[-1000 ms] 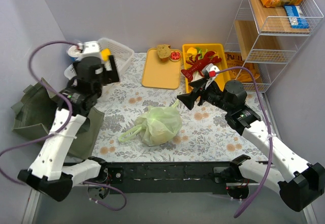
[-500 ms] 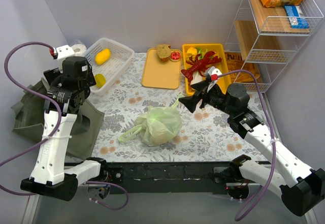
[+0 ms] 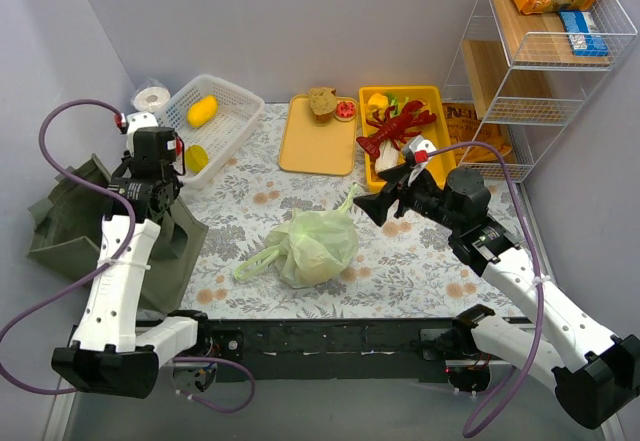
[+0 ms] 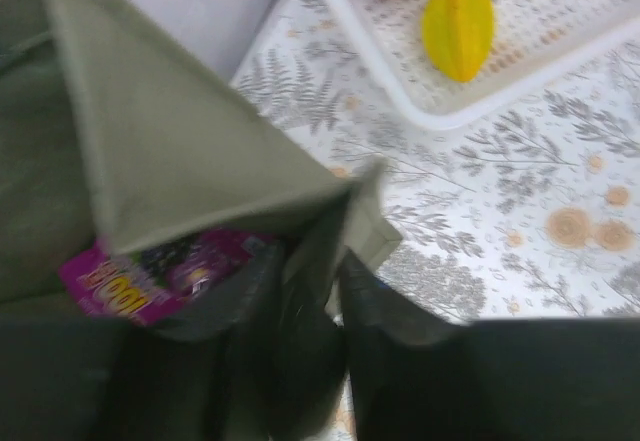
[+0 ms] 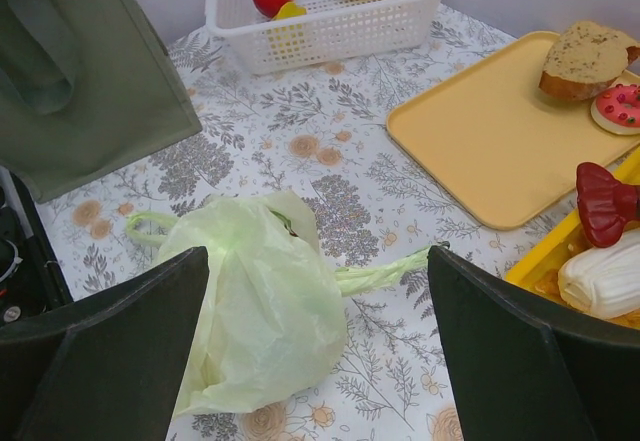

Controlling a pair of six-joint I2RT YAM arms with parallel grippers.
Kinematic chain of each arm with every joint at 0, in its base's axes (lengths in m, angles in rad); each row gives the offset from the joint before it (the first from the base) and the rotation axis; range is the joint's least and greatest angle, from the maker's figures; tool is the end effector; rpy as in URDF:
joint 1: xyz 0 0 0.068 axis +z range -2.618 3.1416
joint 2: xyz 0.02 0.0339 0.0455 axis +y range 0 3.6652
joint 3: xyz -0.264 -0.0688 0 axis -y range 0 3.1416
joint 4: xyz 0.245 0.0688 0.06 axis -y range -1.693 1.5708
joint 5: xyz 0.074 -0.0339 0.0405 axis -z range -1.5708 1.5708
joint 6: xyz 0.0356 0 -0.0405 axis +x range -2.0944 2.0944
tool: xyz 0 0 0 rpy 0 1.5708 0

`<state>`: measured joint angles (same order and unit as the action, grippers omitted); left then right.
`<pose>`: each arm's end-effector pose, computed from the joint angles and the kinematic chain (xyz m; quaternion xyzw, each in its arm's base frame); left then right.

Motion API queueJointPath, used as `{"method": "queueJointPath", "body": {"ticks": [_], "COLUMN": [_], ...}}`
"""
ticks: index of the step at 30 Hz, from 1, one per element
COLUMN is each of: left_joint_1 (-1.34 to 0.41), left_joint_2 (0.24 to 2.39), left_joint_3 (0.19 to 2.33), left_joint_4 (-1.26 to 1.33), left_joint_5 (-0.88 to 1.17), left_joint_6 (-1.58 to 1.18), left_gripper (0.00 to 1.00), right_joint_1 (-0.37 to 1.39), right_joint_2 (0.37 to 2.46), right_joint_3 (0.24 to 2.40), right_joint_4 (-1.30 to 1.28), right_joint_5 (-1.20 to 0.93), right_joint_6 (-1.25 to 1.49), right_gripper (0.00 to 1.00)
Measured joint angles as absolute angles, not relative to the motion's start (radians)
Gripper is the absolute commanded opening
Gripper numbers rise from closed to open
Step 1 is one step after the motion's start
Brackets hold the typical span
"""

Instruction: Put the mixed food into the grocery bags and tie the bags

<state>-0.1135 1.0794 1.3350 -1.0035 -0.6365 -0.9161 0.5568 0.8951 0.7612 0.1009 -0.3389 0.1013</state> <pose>0.1937 -0.0008 0.3965 -0.4552 0.7525 0.0626 0.4718 0.1748 0.1227 0.3427 -0.2742 0.6636 0.3362 0.6094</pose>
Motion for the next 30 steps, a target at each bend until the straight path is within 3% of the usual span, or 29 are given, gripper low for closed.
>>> {"method": "queueJointPath", "body": {"ticks": [1,7,18,30], "left_joint_1": [-0.109,-0.123,-0.49,-0.523], "left_joint_2": [1.083,1.106,1.285,1.423], "left_joint_3": [1.32,1.228,1.234,1.336], "left_joint_4": [-0.979,-0.839,-0.713,-0.475], "left_joint_5": [-0.6,-0.286,-0.086,0.177], "left_joint_6": [-0.912,-0.939,-1.027,-1.006], "left_gripper": [0.0,0.0,0.0,0.0], "right_joint_1": [0.557,0.557,0.562,0.669], "right_joint_2": [0.895,0.897,0.98,1.145], "right_joint_3": [0.761,0.76,0.754,0.732], "right_joint_4": [0.099,0.077,0.069,0.075], "right_joint_5": [-0.337,-0.323,-0.34,-0.284], "right_joint_6": [0.101,0.1,0.121,0.126], "right_gripper": [0.97,0.96,0.95,0.99]}}
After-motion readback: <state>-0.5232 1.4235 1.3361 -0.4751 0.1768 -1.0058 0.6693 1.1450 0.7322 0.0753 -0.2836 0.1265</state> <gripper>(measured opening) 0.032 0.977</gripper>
